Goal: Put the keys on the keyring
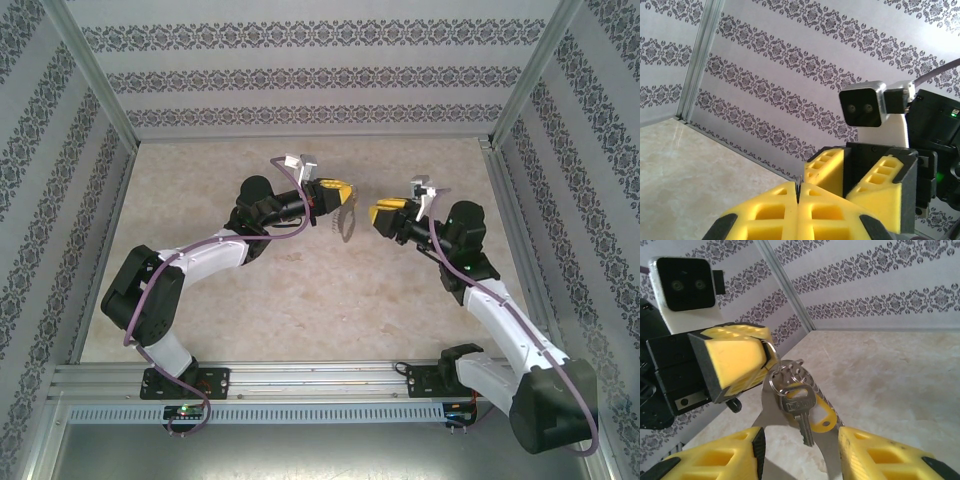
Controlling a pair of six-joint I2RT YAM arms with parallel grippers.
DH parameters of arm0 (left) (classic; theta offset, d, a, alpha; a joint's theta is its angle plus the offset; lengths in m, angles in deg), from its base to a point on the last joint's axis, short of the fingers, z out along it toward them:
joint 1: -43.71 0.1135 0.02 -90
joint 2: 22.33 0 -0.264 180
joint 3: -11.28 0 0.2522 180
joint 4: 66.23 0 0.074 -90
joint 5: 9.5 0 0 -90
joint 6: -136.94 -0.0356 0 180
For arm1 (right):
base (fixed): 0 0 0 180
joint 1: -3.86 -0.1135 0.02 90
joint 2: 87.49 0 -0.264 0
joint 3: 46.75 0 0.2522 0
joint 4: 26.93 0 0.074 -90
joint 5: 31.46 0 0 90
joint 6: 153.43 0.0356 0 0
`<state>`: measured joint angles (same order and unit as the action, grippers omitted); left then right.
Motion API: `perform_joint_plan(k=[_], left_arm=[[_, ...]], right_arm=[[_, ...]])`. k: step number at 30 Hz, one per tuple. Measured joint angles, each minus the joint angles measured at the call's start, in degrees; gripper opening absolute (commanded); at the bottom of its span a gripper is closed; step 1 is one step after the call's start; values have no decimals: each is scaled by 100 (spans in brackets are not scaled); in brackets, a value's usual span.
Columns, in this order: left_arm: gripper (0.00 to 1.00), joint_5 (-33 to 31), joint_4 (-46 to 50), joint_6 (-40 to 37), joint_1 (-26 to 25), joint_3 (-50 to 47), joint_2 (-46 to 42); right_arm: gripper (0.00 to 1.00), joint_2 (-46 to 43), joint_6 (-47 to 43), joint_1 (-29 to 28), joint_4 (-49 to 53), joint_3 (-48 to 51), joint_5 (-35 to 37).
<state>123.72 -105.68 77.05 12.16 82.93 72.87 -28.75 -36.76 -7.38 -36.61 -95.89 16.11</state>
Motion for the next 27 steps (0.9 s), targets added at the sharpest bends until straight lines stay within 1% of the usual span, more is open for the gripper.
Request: perform_joint_plan(k=[4, 13, 20, 23, 27], left_arm=[[0, -7, 0, 2, 0, -2, 0], [0, -46, -7, 42, 0, -2, 0], [0, -44, -133, 103, 0, -2, 35], [0, -44, -168, 140, -2, -2, 63], [0, -42, -168, 166, -2, -2, 76]], right_arm=[[43, 382, 457, 0, -348, -133, 4], [43, 1010, 1471, -20, -1606, -264, -76], [41, 1320, 1746, -205, -2074, -422, -208], [37, 1443, 1816, -256, -2188, -492, -262], [24, 1513, 1867, -291, -2284, -527, -317]])
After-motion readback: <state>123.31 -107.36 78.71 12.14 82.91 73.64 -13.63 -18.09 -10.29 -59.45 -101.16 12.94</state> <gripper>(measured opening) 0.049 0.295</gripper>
